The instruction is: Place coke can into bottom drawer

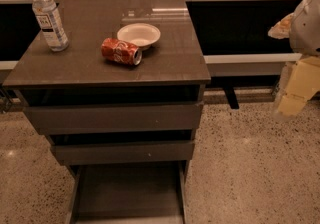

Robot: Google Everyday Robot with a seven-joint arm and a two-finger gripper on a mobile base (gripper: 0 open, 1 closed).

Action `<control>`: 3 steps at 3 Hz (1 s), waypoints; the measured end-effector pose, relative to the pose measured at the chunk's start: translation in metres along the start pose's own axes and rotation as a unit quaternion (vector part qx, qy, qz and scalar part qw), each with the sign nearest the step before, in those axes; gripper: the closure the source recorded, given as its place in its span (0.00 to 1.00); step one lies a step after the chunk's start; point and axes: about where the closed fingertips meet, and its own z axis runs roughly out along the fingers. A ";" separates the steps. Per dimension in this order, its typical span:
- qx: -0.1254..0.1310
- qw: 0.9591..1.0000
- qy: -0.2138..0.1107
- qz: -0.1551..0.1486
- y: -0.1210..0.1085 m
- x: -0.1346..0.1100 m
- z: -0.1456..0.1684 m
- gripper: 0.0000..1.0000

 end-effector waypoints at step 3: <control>0.011 0.998 -0.048 -0.049 -0.041 -0.063 0.013 0.00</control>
Offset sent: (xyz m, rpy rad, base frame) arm 0.0084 0.0137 0.0020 0.0639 -0.0238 0.0445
